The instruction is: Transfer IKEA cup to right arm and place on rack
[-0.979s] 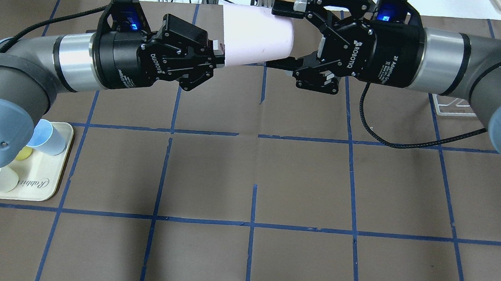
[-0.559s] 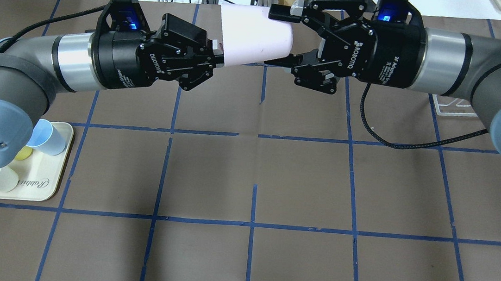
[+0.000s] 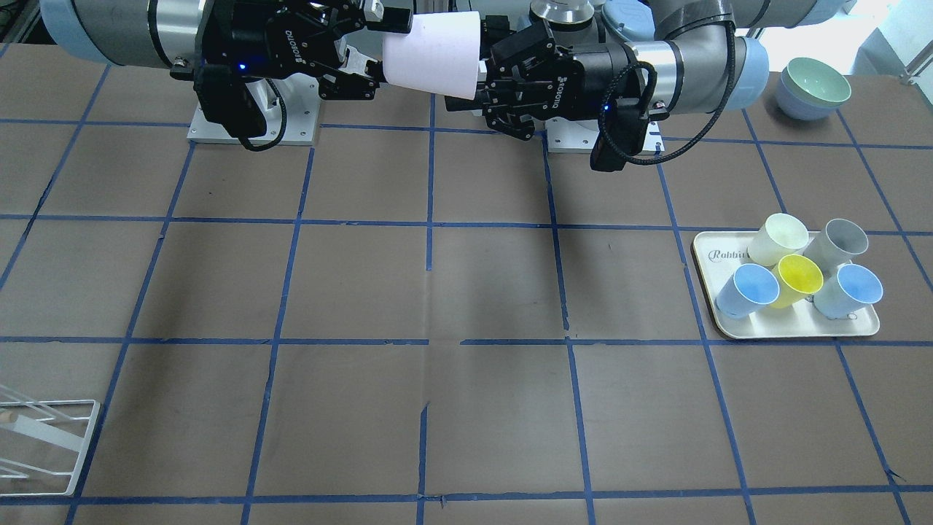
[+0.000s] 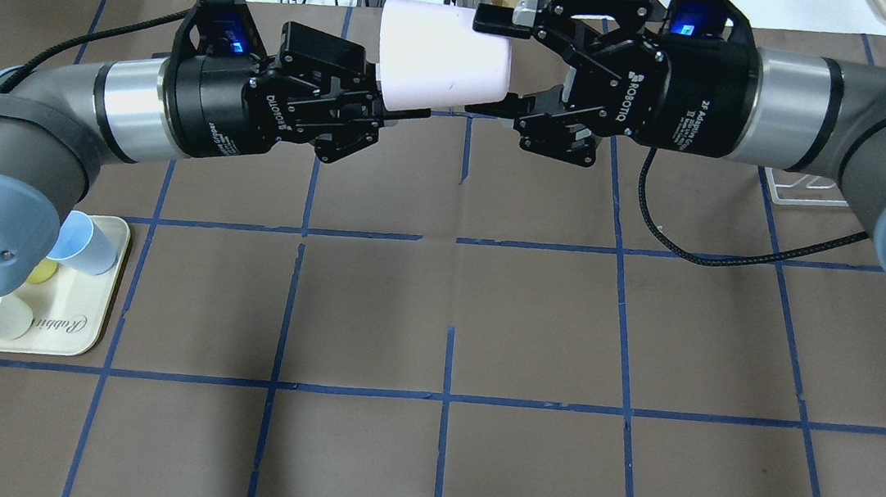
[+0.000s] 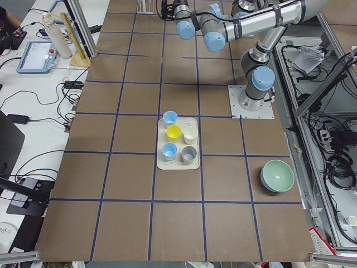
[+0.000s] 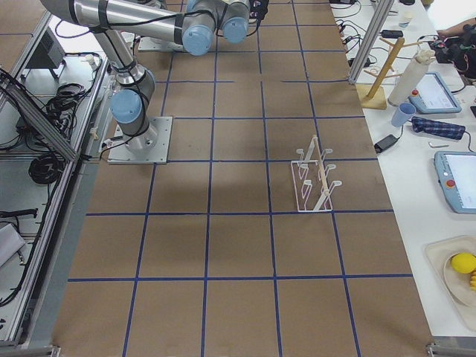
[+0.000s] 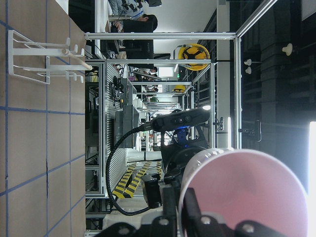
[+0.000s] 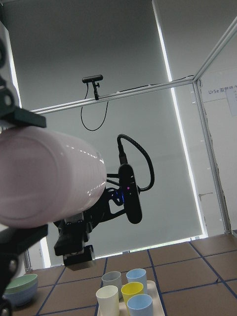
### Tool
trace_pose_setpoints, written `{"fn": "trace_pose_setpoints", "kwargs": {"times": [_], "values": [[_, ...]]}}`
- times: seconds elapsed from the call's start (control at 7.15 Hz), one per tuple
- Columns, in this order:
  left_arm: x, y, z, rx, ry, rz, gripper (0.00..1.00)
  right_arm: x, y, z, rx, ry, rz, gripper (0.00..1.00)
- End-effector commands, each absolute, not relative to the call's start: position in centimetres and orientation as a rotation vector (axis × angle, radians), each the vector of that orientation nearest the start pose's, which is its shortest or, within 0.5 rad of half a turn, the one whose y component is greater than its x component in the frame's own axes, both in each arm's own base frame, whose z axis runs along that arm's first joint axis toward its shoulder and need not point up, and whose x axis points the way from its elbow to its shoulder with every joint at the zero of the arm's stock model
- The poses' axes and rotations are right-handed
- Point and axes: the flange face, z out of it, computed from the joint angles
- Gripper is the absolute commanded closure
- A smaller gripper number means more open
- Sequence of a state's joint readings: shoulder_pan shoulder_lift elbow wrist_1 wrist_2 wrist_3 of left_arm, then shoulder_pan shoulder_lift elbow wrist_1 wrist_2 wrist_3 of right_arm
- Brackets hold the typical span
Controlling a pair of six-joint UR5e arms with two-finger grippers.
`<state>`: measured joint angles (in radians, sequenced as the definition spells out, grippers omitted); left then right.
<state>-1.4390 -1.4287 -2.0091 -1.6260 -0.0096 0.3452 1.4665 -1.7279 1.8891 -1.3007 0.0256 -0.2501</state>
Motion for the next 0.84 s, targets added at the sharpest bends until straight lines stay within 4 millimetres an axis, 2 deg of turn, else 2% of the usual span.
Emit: {"fn": "trace_pose_setpoints", "kwargs": {"times": [0.0, 0.14, 0.42, 0.56, 0.7], "values": [[-17.7, -43.6, 43.6, 0.112, -1.558, 0.101, 0.09, 18.4, -43.9, 47.9, 0.236, 1.531, 0.044, 1.0], [-17.7, -43.7, 43.9, 0.12, -1.558, 0.092, 0.08, 17.7, -44.4, 48.1, 0.243, 1.529, 0.027, 1.0], [-17.6, -43.8, 43.8, 0.123, -1.559, 0.093, 0.09, 13.5, -45.9, 48.7, 0.317, 1.517, -0.04, 1.0], [-17.6, -43.7, 43.7, 0.113, -1.585, 0.09, 0.09, 12.6, -46.1, 48.7, 0.341, 1.521, -0.043, 1.0], [-17.5, -43.5, 43.3, 0.068, -1.676, 0.092, 0.1, 10.5, -46.6, 48.6, 0.376, 1.52, -0.075, 1.0]]}}
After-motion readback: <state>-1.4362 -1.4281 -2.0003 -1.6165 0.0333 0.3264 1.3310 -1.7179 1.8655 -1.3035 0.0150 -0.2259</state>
